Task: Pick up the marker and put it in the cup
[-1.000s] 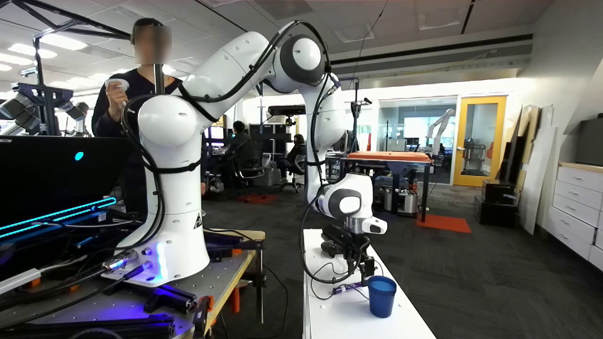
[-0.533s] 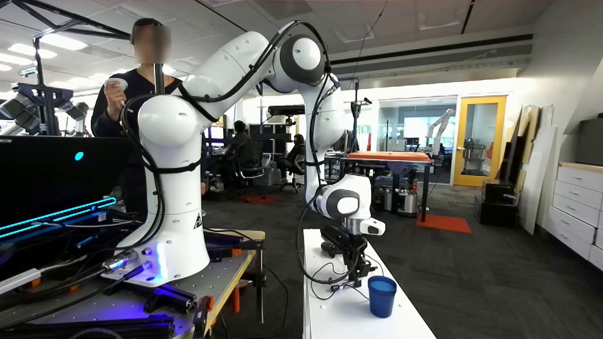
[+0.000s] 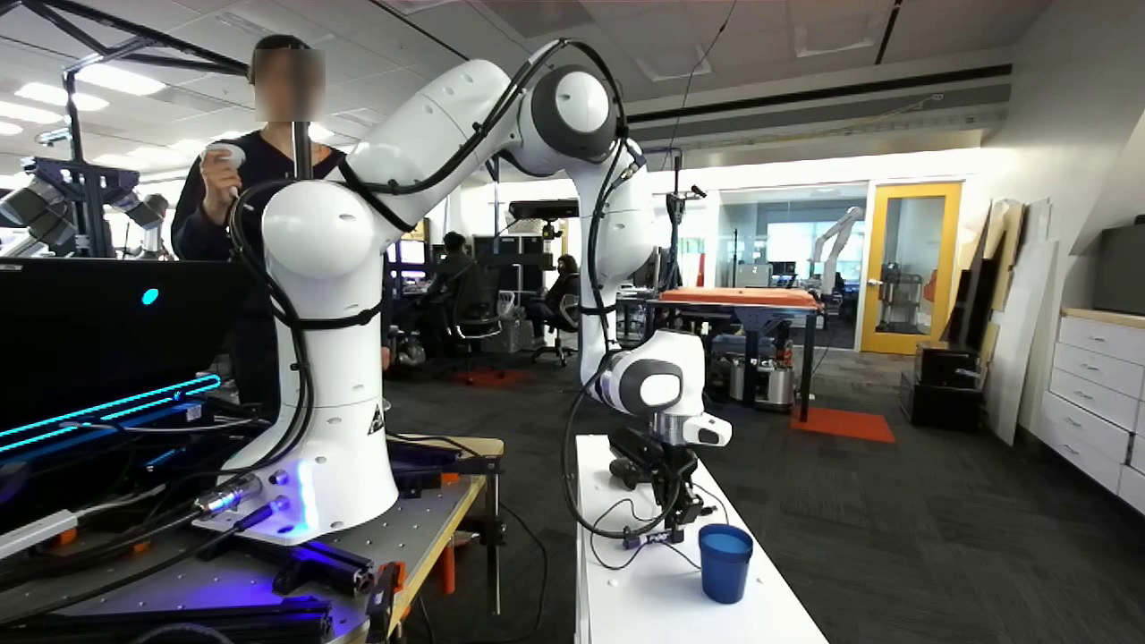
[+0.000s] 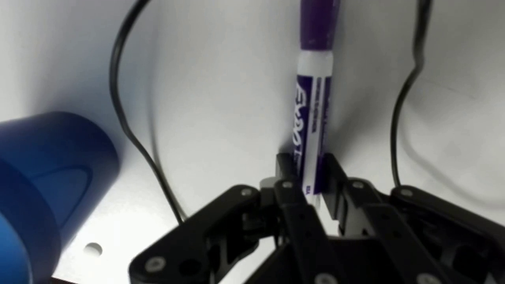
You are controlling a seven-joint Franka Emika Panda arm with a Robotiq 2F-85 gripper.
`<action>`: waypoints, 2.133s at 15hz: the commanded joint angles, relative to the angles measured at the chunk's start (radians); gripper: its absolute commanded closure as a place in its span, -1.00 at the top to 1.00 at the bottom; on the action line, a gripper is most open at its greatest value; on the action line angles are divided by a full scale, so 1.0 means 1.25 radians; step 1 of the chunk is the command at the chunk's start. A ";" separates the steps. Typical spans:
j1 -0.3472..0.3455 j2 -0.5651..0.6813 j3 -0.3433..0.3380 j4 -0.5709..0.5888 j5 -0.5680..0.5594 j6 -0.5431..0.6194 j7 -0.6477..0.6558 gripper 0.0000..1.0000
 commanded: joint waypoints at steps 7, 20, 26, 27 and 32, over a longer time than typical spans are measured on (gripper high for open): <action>0.012 -0.048 -0.018 -0.025 -0.001 -0.038 0.005 -0.87; 0.078 -0.127 -0.109 -0.029 -0.066 -0.119 0.038 -0.87; 0.109 -0.162 -0.160 -0.035 -0.116 -0.113 0.068 -0.87; 0.115 -0.168 -0.170 -0.036 -0.124 -0.109 0.077 -0.87; 0.146 -0.194 -0.219 -0.043 -0.159 -0.100 0.115 -0.87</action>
